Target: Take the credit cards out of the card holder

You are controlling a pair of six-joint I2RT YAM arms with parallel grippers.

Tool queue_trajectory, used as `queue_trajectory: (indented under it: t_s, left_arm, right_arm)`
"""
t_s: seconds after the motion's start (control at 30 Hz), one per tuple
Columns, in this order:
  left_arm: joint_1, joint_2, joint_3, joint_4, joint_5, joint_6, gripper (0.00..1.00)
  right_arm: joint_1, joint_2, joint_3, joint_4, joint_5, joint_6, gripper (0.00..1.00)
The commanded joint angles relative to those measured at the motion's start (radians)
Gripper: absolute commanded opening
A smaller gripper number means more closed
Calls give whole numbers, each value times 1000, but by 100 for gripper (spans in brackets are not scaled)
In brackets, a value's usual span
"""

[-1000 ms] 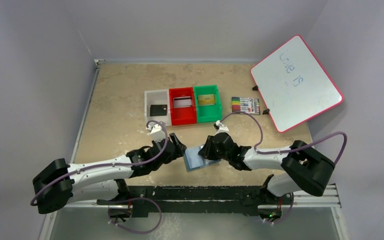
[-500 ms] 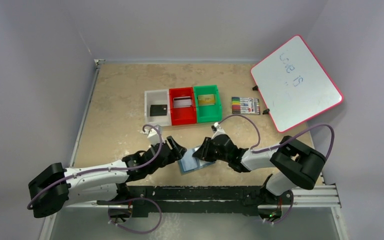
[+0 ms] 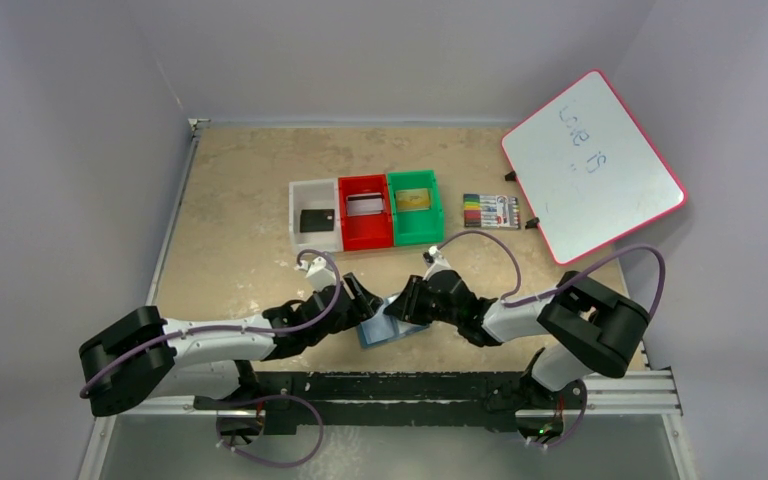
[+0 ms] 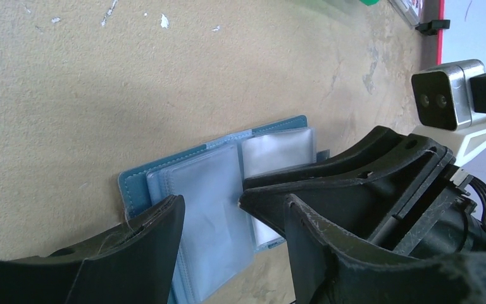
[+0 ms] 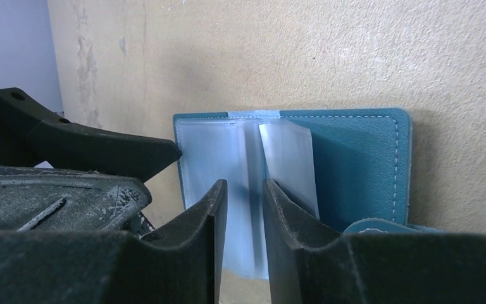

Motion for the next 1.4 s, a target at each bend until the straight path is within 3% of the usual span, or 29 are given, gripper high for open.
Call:
queue_trajectory:
  t_s: [0.0, 0.3, 0.53, 0.77, 1.1, 1.17, 1.37]
  left_arm:
    - [-5, -10, 21, -2, -33, -27, 58]
    - [-7, 11, 60, -78, -31, -23, 58]
    - [-10, 59, 51, 71, 16, -16, 56]
    - [-12, 46, 68, 70, 22, -2, 52]
    - [-12, 44, 95, 6, 13, 6, 52]
    - [-12, 41, 103, -7, 9, 11, 52]
    - [-14, 37, 125, -56, -4, 26, 53]
  right_arm:
    - [3, 20, -29, -71, -9, -6, 31]
    - [3, 29, -25, -61, -12, -9, 32]
    - [4, 21, -29, -61, -9, -11, 32]
    - [3, 18, -30, -56, -10, -11, 33]
    - [4, -35, -31, -69, 2, -28, 47]
    - [4, -38, -31, -73, 4, -28, 45]
    - [3, -39, -51, -44, 11, -10, 24]
